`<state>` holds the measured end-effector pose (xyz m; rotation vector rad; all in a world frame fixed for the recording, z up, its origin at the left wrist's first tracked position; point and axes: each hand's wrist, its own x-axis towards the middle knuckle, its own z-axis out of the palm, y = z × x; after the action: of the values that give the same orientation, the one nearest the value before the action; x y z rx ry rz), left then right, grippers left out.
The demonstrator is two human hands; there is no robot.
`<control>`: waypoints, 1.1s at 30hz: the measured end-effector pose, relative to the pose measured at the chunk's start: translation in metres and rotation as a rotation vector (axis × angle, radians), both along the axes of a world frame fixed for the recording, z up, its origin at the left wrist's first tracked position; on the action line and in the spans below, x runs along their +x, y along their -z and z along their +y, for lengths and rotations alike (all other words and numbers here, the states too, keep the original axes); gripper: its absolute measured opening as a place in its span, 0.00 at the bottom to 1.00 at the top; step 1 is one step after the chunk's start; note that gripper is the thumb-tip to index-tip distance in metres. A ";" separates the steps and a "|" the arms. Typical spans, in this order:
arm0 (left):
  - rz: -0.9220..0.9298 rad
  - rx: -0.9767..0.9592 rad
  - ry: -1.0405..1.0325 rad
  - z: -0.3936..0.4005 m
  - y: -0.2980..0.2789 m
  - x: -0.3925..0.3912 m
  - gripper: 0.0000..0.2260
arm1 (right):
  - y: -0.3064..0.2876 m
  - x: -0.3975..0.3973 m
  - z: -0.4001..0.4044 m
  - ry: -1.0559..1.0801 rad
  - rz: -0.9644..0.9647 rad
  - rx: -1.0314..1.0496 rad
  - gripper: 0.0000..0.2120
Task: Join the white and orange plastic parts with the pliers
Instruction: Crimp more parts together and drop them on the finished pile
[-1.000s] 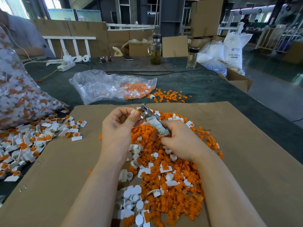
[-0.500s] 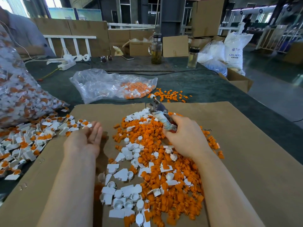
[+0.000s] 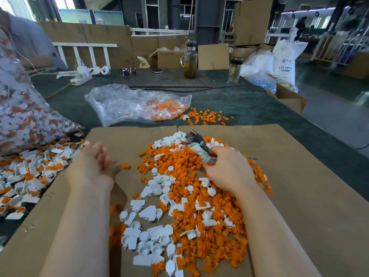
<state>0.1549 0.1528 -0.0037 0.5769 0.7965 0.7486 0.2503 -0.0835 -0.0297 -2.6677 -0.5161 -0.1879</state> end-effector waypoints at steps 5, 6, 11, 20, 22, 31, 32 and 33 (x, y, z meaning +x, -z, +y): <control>0.416 0.613 0.344 -0.023 0.006 0.014 0.06 | 0.001 -0.004 0.008 -0.056 -0.042 -0.032 0.08; 0.514 0.757 0.396 -0.025 0.010 0.015 0.07 | 0.001 -0.004 0.010 -0.074 -0.051 -0.040 0.07; 0.872 1.368 0.586 -0.026 0.022 0.021 0.15 | 0.000 -0.008 0.016 -0.163 -0.011 -0.085 0.08; 0.954 1.699 0.699 -0.041 0.026 0.024 0.13 | 0.002 -0.006 0.017 -0.153 0.059 -0.158 0.12; 0.936 1.693 0.684 -0.041 0.025 0.023 0.11 | 0.002 -0.006 0.018 -0.151 0.068 -0.161 0.12; 0.765 1.543 0.553 -0.041 0.024 0.022 0.09 | 0.000 -0.006 0.015 -0.099 0.033 -0.110 0.09; 0.742 1.514 0.533 -0.042 0.023 0.022 0.09 | -0.001 -0.006 0.014 -0.093 0.021 -0.089 0.08; 0.718 1.486 0.527 -0.043 0.022 0.023 0.08 | -0.002 -0.006 0.014 -0.087 0.012 -0.065 0.08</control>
<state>0.1775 0.1101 -0.0255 2.3855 0.5457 0.5193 0.2447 -0.0700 -0.0279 -2.7013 -0.6432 -0.1311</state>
